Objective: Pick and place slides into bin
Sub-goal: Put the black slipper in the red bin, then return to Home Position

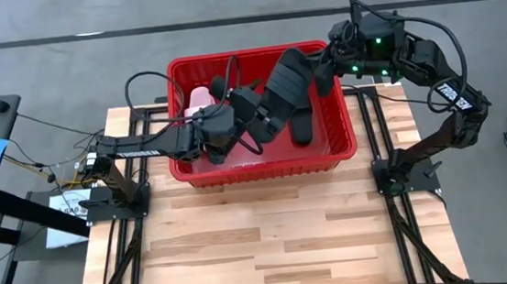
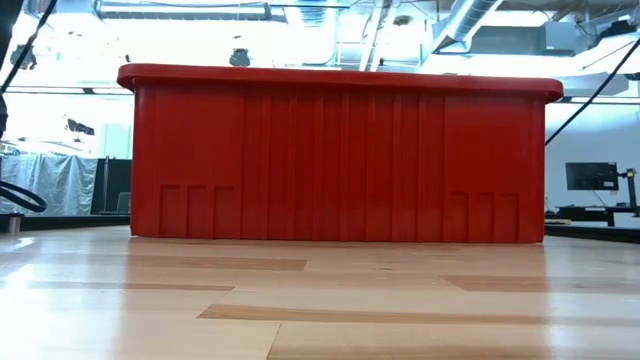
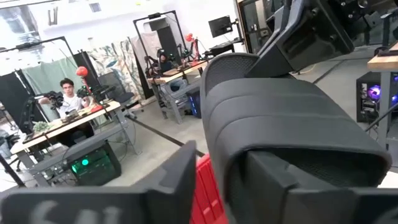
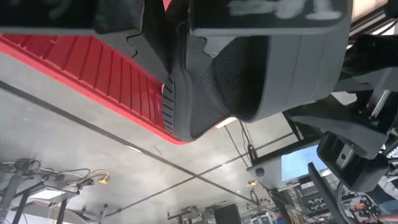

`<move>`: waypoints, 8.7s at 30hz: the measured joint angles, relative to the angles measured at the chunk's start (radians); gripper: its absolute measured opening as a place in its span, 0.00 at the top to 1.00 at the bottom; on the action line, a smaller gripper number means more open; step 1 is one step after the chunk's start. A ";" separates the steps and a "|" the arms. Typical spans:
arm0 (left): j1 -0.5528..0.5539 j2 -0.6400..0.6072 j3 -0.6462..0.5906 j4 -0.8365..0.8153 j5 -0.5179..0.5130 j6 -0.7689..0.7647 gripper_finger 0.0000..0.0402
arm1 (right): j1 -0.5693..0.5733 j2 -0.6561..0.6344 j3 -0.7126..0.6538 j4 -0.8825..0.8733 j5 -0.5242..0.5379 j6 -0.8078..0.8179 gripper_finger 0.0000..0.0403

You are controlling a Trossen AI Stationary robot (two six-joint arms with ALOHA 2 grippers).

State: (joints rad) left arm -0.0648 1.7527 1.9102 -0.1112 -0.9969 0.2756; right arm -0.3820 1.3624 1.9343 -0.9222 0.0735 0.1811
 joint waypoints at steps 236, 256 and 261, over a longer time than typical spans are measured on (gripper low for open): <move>-1.397 -1.066 -0.629 -1.460 -0.574 -1.252 0.52 | 0.053 -0.632 -1.014 1.111 -0.616 0.229 0.44; -2.106 -1.101 -0.257 -1.157 -0.350 -0.696 0.81 | -0.019 -0.472 -0.962 1.147 -0.886 0.309 0.44; -2.094 -1.045 -0.359 -1.133 -0.306 -0.892 0.81 | -0.019 -0.486 -0.961 1.150 -0.878 0.309 0.44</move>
State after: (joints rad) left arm -2.1590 0.7081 1.5515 -1.2439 -1.3026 -0.6162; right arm -0.4009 0.8762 0.9730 0.2278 -0.8043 0.4900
